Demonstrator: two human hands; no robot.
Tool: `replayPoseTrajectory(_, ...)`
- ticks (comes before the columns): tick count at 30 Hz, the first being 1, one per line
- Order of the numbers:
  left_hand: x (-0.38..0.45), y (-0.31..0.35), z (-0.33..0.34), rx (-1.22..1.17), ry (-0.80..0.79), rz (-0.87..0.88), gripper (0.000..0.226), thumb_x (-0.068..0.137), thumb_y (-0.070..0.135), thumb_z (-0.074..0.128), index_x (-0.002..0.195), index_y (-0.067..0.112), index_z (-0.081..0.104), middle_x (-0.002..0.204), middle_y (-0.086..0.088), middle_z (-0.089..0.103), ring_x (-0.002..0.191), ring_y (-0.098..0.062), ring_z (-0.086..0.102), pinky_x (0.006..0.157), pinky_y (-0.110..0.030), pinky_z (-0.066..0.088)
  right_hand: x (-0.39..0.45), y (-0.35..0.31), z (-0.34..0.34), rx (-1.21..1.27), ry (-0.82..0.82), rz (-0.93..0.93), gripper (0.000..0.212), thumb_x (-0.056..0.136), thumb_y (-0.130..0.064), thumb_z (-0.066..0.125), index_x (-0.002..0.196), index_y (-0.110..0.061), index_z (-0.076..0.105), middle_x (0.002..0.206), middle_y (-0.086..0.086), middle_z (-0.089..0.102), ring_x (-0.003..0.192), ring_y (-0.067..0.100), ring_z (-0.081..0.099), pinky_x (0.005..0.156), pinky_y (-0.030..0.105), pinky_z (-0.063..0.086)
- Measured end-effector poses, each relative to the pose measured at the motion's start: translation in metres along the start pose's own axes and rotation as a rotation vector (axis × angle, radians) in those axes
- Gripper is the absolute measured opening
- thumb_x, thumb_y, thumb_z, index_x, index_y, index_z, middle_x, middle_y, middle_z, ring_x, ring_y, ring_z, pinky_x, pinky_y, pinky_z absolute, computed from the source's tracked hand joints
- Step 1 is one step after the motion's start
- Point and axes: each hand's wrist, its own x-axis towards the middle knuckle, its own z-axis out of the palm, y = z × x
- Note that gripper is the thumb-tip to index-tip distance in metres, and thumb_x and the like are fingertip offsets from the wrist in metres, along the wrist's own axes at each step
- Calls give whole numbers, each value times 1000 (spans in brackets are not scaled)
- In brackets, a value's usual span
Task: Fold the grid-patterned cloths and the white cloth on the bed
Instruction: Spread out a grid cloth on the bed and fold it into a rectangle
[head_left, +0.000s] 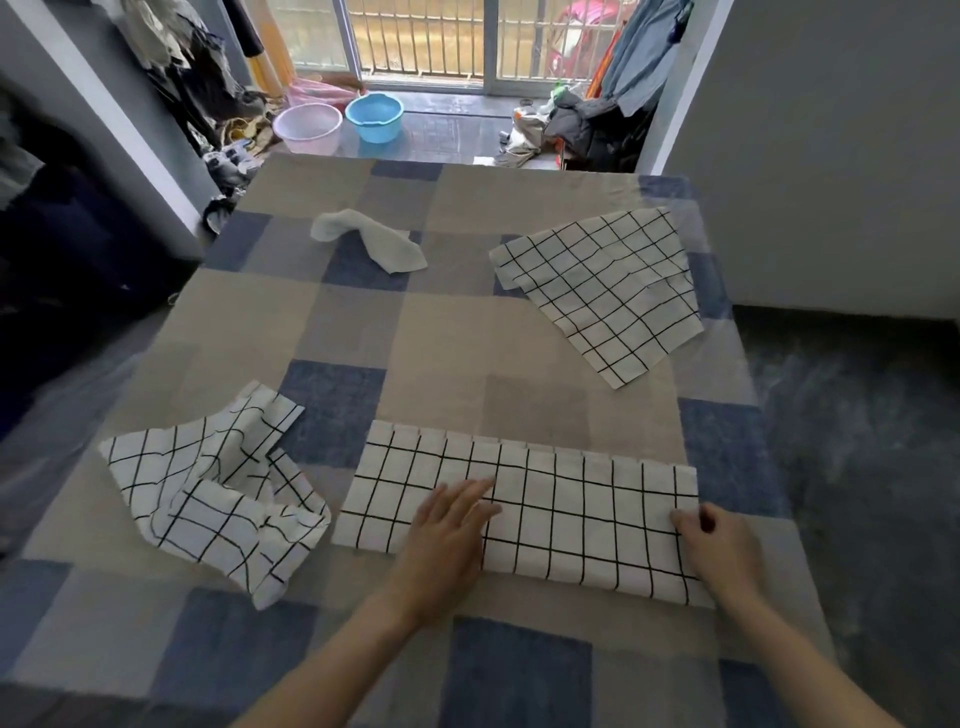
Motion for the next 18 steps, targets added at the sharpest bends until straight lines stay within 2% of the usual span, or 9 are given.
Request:
replayPoseTrajectory(2, -4, 16, 17, -42, -44, -18, 45, 91, 25, 45, 136, 26, 44, 158, 4, 24, 147, -16, 18, 117, -40, 14, 0, -2, 1, -9, 9, -16, 35, 91, -25, 62, 59, -22, 48, 58, -3, 53, 57, 13, 49, 49, 28, 29)
replayPoseTrajectory(6, 5, 22, 33, -29, -103, -134, 55, 96, 36, 33, 149, 27, 30, 162, 7, 9, 149, -15, 4, 118, -39, 4, 5, -1, 0, -17, -35, -47, 27, 92, -28, 60, 67, -18, 57, 65, 0, 61, 62, 16, 56, 51, 28, 36)
replayPoseTrajectory(9, 8, 11, 41, -1, -144, -212, 57, 97, 42, 29, 152, 37, 15, 162, 10, -2, 149, -15, -6, 118, -38, -4, 11, 1, -3, -91, -62, -98, 22, 92, -32, 59, 73, -21, 63, 69, -3, 64, 66, 15, 60, 57, 31, 46)
replayPoseTrajectory(11, 7, 3, 43, 9, -162, -241, 57, 98, 45, 27, 151, 44, 6, 161, 11, -6, 148, -13, -11, 117, -36, -8, 15, 1, -5, -131, -66, -116, 24, 91, -33, 60, 70, -21, 62, 68, -4, 64, 65, 15, 60, 59, 33, 48)
replayPoseTrajectory(18, 11, -1, 50, 77, -137, -265, 58, 97, 47, 30, 152, 39, 12, 162, 5, 7, 149, -16, 1, 116, -42, 2, 26, 0, -6, -191, -59, -136, 30, 89, -34, 63, 65, -18, 61, 64, -4, 63, 62, 13, 58, 59, 34, 49)
